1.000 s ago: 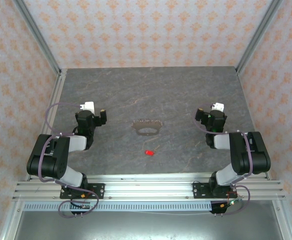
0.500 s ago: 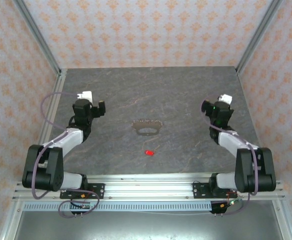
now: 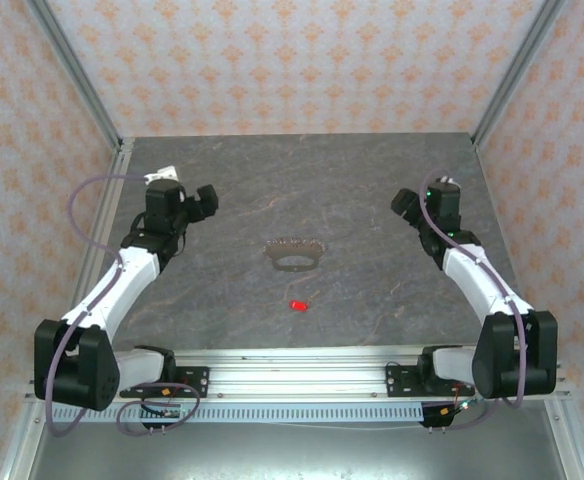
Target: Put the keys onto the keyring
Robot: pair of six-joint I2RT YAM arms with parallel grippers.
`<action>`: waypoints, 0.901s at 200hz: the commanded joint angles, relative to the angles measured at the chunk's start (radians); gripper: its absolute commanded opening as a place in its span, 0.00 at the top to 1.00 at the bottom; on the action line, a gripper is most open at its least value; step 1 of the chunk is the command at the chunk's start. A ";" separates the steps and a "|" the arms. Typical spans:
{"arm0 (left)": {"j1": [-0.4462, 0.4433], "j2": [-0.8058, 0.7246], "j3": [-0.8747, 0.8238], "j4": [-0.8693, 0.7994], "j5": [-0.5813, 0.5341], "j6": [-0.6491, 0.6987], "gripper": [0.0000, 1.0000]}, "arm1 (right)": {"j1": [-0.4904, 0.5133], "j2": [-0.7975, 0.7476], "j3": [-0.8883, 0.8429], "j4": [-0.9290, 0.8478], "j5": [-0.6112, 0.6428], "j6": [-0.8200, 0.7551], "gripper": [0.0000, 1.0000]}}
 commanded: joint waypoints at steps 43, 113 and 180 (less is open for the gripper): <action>-0.308 -0.013 -0.107 0.027 -0.002 -0.304 0.00 | 0.225 -0.012 -0.082 -0.040 -0.090 0.049 0.15; -0.467 0.230 -0.089 0.195 -0.007 -0.429 0.00 | 0.355 0.121 -0.054 -0.004 -0.147 0.034 0.27; -0.480 0.387 -0.028 0.274 0.036 -0.470 0.00 | 0.435 0.283 0.014 0.030 -0.148 -0.010 0.35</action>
